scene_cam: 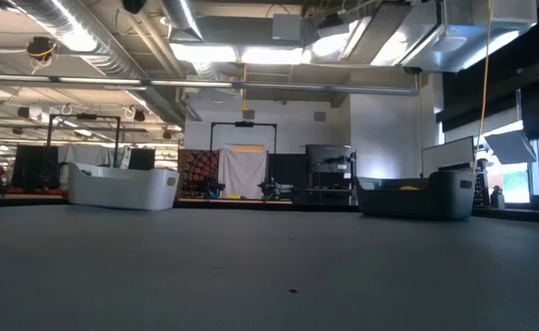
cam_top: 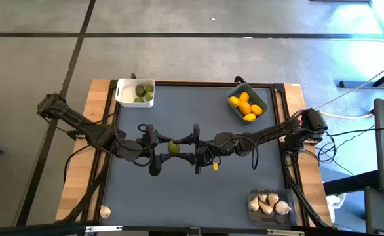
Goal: Sort produce into baskets
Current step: Put the lime into the white bin
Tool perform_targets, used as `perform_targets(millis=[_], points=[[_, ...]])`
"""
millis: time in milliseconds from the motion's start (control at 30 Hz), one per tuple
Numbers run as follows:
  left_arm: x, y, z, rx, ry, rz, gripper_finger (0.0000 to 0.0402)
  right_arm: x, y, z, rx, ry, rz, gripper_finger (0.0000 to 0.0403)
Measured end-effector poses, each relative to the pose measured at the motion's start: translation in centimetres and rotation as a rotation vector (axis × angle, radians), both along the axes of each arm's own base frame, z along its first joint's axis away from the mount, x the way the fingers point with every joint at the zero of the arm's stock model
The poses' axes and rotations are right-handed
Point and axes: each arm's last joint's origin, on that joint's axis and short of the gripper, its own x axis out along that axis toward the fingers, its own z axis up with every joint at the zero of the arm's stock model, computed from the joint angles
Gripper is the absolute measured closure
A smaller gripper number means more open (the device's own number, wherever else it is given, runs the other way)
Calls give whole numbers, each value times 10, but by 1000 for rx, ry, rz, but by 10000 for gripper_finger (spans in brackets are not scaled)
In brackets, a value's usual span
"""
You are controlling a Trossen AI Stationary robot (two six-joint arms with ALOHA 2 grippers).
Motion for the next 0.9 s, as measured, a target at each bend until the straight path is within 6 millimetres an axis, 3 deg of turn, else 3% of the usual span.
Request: perform_targets(millis=[133, 333, 533, 733, 900], points=[[4, 1, -2, 30, 11, -9, 137, 0, 0, -1, -1, 7, 12, 197], [5, 0, 2, 59, -12, -51, 219, -1, 1, 1, 2, -7, 12, 189], [2, 2, 2, 99, 14, -68, 220, -1, 0, 2, 82, 1, -25, 144], [-25, 19, 12, 135, 50, 32, 211, -24, 19, 15, 220, 83, -189, 104], [-55, 53, 19, 169, 115, 241, 209, -42, 30, -5, 271, 302, -345, 96]])
